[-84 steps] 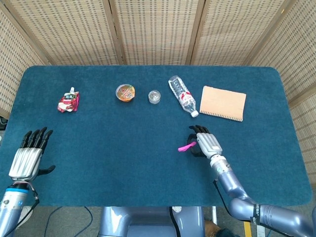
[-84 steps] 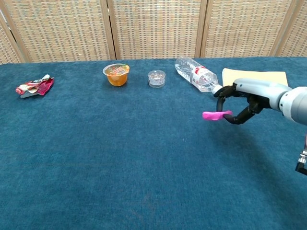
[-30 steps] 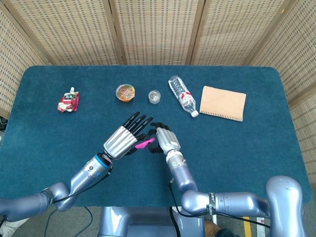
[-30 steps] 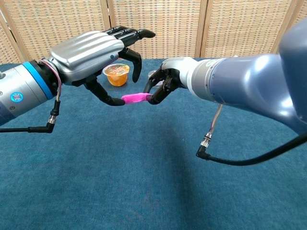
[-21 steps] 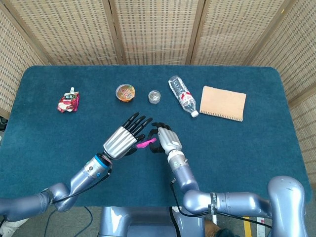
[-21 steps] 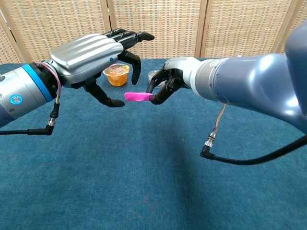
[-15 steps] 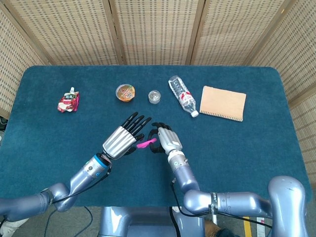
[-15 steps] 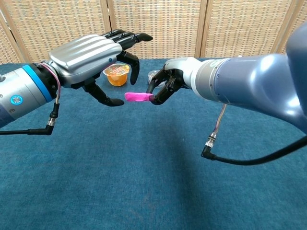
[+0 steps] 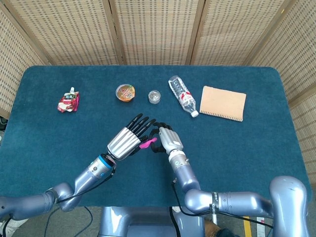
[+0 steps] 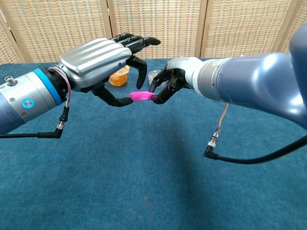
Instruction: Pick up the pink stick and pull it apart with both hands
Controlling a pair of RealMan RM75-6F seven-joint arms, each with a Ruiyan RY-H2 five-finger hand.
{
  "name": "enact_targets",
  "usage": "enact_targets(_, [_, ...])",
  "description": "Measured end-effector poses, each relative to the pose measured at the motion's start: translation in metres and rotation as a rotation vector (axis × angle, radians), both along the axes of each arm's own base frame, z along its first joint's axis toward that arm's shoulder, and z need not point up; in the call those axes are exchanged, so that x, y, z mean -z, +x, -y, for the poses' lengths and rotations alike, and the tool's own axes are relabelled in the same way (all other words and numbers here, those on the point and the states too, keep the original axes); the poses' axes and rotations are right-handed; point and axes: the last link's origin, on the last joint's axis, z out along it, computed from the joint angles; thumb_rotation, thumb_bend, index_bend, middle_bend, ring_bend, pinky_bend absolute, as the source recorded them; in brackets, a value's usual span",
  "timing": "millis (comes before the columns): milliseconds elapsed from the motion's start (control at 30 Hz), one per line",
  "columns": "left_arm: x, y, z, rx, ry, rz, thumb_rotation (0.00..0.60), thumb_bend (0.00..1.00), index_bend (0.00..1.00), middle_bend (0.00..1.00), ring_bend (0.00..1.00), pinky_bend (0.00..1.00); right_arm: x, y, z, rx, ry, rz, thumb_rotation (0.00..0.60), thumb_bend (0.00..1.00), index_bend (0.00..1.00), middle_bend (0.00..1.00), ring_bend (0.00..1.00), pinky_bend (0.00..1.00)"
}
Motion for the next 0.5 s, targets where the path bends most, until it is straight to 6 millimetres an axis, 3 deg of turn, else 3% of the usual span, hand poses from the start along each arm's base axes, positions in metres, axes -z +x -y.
enact_targets(500, [0.0069,0.0049,0.0024,-0.001,-0.013,0.002,0.600,0.31,0.54,0.00,0.00,0.00,-0.0024,-0.0035,0.0010,0.006,-0.001,0.005,0.600,0.63,0.67,0.21,0.00,0.00])
